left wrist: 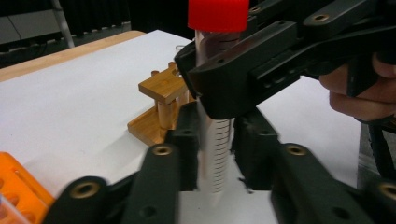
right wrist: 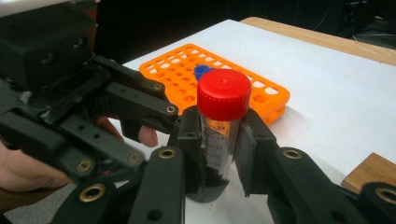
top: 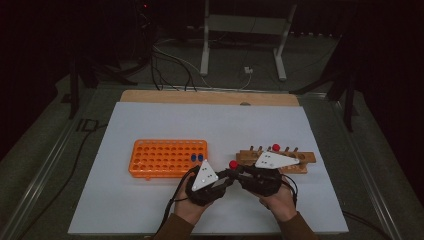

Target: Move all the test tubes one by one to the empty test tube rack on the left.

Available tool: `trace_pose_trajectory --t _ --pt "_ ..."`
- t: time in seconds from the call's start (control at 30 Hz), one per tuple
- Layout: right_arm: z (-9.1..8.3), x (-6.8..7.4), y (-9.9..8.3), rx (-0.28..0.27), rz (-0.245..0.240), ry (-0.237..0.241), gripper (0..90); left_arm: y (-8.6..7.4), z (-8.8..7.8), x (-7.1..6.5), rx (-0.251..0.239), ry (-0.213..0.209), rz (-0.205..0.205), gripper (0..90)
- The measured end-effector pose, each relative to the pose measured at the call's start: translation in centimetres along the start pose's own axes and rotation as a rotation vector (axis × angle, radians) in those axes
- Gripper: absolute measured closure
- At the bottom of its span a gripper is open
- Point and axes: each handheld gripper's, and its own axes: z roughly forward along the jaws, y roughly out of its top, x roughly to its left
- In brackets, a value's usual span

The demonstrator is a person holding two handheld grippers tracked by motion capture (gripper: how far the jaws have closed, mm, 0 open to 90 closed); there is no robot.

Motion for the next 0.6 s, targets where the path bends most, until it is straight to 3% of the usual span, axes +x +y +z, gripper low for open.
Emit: trace_pose_trajectory --t 0.13,0.27,0.33,0.6 --pt "0.0 0.0 0.0 -0.002 -0.001 0.01 68.6 0.0 -0.1 0.1 0.002 0.002 0.005 74.6" --pt "-0.2 0.0 0.3 -0.03 0.008 0.017 47.6 0.0 -0.2 0.2 0.003 0.007 0.005 74.8" --pt "-0.5 -0.3 0.4 -0.05 0.036 0.011 36.3 0.0 -0.4 0.4 0.001 0.011 0.004 74.7" --pt "-1.5 -1.1 0.6 -0.104 0.057 -0.058 15.0 0.1 -1.7 1.8 -0.016 0.025 -0.019 74.8"
